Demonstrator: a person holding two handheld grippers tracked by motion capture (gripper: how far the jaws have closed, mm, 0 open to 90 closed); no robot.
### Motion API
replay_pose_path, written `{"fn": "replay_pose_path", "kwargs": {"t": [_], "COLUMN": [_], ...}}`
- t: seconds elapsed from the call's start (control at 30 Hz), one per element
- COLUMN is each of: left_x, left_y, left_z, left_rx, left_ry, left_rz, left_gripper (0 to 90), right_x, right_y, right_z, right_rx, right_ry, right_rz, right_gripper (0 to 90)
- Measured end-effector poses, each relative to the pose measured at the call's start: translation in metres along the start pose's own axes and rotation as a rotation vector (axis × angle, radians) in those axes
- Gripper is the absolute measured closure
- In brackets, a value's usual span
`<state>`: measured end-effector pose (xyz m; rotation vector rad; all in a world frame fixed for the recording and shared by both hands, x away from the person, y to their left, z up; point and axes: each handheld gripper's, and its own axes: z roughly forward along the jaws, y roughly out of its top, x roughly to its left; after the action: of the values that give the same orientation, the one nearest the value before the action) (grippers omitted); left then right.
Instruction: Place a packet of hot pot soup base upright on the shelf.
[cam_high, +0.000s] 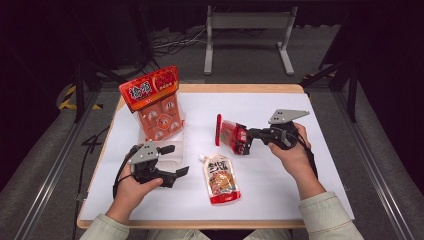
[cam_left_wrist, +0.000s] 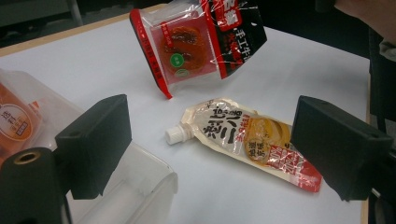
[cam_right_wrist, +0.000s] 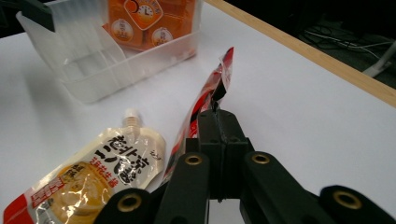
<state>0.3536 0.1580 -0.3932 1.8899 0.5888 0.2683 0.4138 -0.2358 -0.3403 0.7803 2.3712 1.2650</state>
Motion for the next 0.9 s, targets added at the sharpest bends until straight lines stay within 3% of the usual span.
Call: {"fn": "replay_pose_path", "kwargs": {"t": [0.33, 0.67, 0.9], "left_x": [-0.002, -0.003, -0.01], "left_y": [0.008, 0.016, 0.031], "left_z": [0.007, 0.01, 0.018], "left_rx": [-0.015, -0.031, -0.047], "left_ry": [-0.008, -0.015, -0.039], "left_rz": [0.02, 0.034, 0.075], "left_gripper": [13.1, 13.0, 12.9], "right_x": [0.016, 0.029, 0.039], "right_y": [0.016, 0.026, 0.034], "right_z": [-0.015, -0.029, -0.036], "right_rx": [-0.017, -0.069, -0.072], "right_ry": [0.043, 0.099, 0.124], "right_rz": [-0.063, -0.08, -0.111], "right_gripper": [90.0, 90.0, 90.0]}}
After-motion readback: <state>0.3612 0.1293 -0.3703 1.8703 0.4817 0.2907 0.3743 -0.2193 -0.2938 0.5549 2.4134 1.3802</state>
